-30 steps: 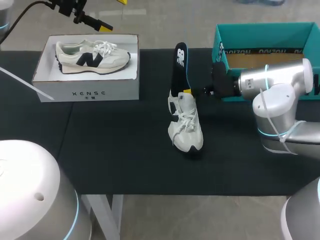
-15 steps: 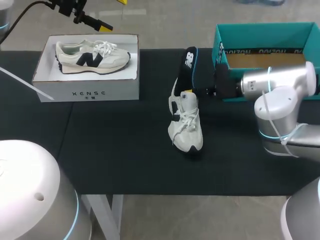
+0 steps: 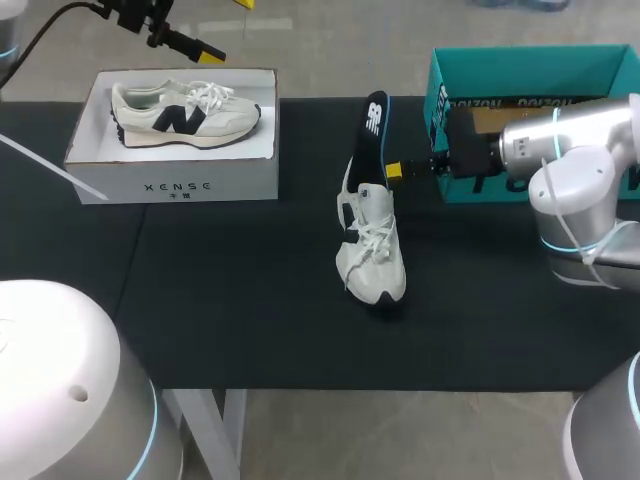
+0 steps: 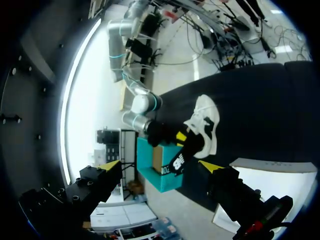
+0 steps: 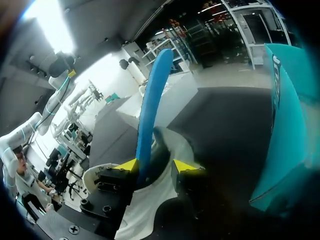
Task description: Take the shoe out of the shoebox, open the shoe tongue, remove and reinsert the insole, then place the shoe into the shoebox
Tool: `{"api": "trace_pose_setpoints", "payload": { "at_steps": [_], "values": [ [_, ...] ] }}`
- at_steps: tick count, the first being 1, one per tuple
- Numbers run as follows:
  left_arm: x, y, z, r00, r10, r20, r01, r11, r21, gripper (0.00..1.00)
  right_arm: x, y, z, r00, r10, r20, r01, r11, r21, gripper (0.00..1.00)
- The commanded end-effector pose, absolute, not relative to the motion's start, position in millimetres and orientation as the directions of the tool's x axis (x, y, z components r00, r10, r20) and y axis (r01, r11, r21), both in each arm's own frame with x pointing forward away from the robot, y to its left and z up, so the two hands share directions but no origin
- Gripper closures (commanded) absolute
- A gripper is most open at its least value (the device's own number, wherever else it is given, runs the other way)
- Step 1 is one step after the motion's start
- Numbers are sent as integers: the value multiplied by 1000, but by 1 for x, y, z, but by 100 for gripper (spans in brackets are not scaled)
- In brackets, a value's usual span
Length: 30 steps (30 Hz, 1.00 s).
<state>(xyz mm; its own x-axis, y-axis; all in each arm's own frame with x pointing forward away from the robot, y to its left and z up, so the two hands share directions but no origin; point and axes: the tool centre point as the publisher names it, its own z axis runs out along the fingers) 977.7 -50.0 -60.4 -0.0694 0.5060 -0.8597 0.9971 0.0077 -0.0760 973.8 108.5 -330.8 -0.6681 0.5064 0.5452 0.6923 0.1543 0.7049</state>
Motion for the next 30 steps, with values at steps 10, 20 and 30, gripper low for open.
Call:
{"api": "trace_pose_setpoints", "payload": {
  "at_steps": [10,20,30],
  "values": [
    [978,-50,-60,-69,510,-857,997,7,-76,0,993,96,-306,-647,606,462,681,190,707,55],
    [978,-50,-60,-69,510,-857,997,7,-76,0,982,106,-295,-638,625,449,681,185,709,54],
    [978,-50,-60,-69,510,-857,997,7,-76,0,1002,122,-301,-652,613,446,685,224,694,54]
  ]
}}
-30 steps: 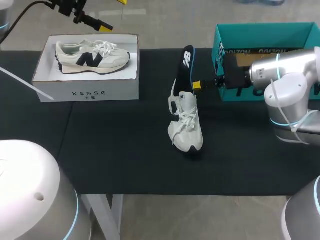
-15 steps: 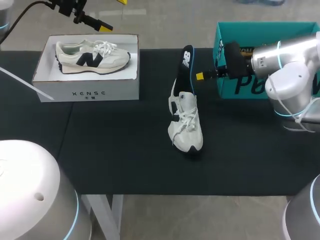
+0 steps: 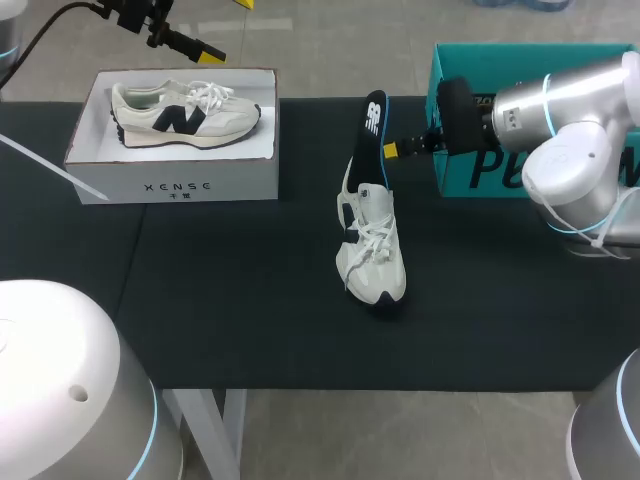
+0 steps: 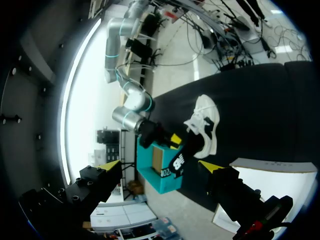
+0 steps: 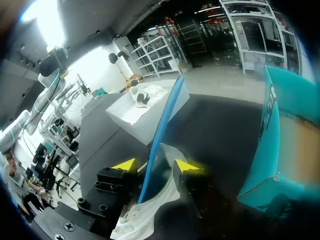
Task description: Take the shoe out of the shoebox, open the shoe tongue, remove and reinsert the insole, then place the shoe into the shoebox
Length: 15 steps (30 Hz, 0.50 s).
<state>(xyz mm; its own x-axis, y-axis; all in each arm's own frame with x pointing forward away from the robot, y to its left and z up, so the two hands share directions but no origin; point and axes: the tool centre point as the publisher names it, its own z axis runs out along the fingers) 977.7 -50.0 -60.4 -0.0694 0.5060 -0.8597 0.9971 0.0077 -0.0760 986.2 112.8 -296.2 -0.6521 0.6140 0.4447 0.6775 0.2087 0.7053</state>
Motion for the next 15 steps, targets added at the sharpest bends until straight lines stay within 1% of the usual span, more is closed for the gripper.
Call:
{"api": "trace_pose_setpoints", "payload": {
  "at_steps": [1,6,12,15],
  "values": [
    [978,-50,-60,-69,510,-857,997,7,-76,0,1003,122,-301,-652,613,446,686,224,692,54],
    [978,-50,-60,-69,510,-857,997,7,-76,0,1010,123,-302,-642,620,451,691,214,690,56],
    [978,-50,-60,-69,510,-857,997,7,-76,0,1010,134,-300,-642,617,454,697,224,681,56],
    [978,-50,-60,-69,510,-857,997,7,-76,0,1008,134,-301,-629,630,456,706,218,673,58]
  ]
}}
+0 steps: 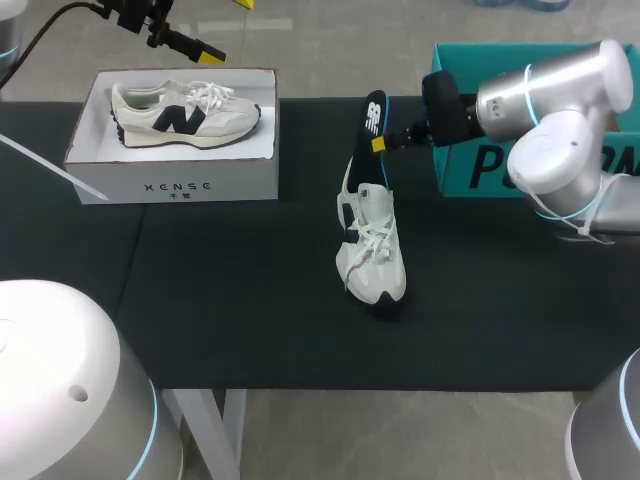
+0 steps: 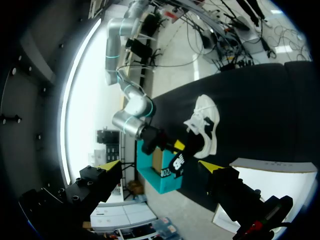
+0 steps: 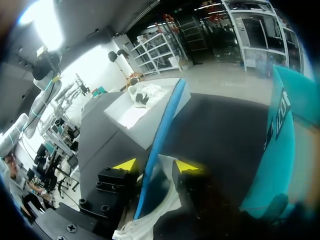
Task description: Take the shoe out of the shoebox, open the shoe tongue, remove and reinsert the insole, then place the shoe into the shoebox
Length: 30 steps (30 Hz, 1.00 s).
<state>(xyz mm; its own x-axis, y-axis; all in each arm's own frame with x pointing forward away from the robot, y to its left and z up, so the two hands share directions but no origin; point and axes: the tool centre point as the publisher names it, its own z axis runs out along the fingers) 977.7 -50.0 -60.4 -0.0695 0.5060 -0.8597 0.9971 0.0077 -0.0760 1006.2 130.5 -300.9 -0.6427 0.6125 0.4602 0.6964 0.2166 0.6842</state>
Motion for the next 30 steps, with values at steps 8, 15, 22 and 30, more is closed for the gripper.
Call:
{"api": "trace_pose_setpoints", "payload": {
  "at_steps": [8,15,22,30],
  "values": [
    [978,-50,-60,-69,510,-857,997,7,-76,0,1006,136,-303,-617,643,453,715,217,665,100],
    [978,-50,-60,-69,510,-857,997,7,-76,0,999,144,-311,-616,627,477,726,218,652,100],
    [978,-50,-60,-69,510,-857,997,7,-76,0,984,150,-320,-601,619,506,747,209,631,100],
    [978,-50,-60,-69,510,-857,997,7,-76,0,962,159,-337,-568,604,559,782,185,596,100]
  ]
}}
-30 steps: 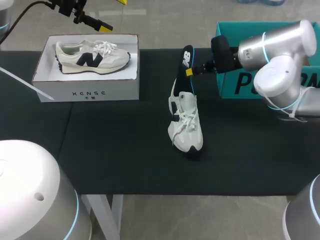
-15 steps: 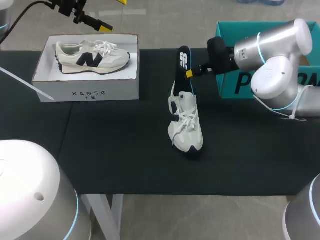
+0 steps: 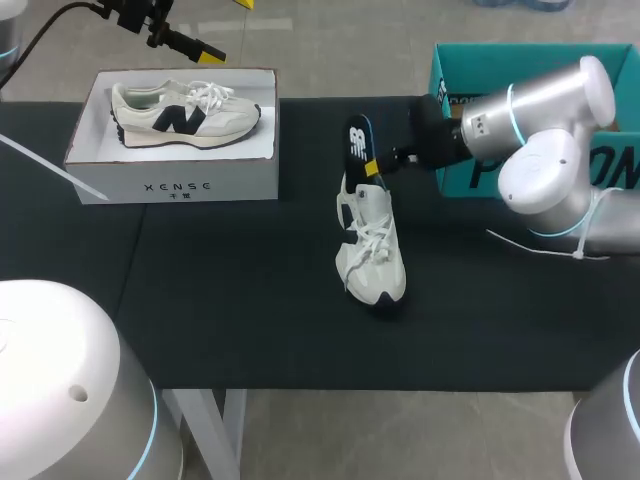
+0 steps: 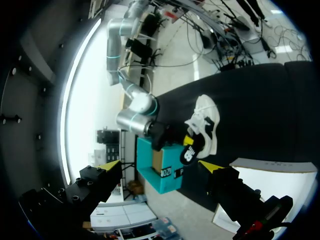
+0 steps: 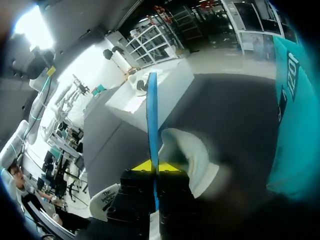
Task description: Take the shoe out of the shoebox, open the shoe tongue, remove and reinsert the insole, then place the shoe into the shoebox
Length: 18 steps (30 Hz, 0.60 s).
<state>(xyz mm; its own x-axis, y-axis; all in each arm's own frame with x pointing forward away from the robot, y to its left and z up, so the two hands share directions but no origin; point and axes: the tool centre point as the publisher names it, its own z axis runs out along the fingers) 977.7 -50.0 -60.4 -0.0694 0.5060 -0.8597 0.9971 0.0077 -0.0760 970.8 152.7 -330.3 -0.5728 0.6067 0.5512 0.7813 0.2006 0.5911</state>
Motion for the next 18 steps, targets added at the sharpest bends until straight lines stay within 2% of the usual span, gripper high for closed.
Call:
{"api": "trace_pose_setpoints", "payload": {
  "at_steps": [1,6,7,10,18],
  "values": [
    [978,-50,-60,-69,510,-857,997,7,-76,0,960,161,-338,-565,603,563,784,181,593,100],
    [978,-50,-60,-69,510,-857,997,7,-76,0,955,160,-341,-557,598,576,792,172,586,100],
    [978,-50,-60,-69,510,-857,997,7,-76,0,956,158,-339,-554,604,573,792,169,587,85],
    [978,-50,-60,-69,510,-857,997,7,-76,0,960,149,-335,-552,619,560,788,166,593,73],
    [978,-50,-60,-69,510,-857,997,7,-76,0,974,134,-325,-559,636,532,779,183,600,73]
  ]
}}
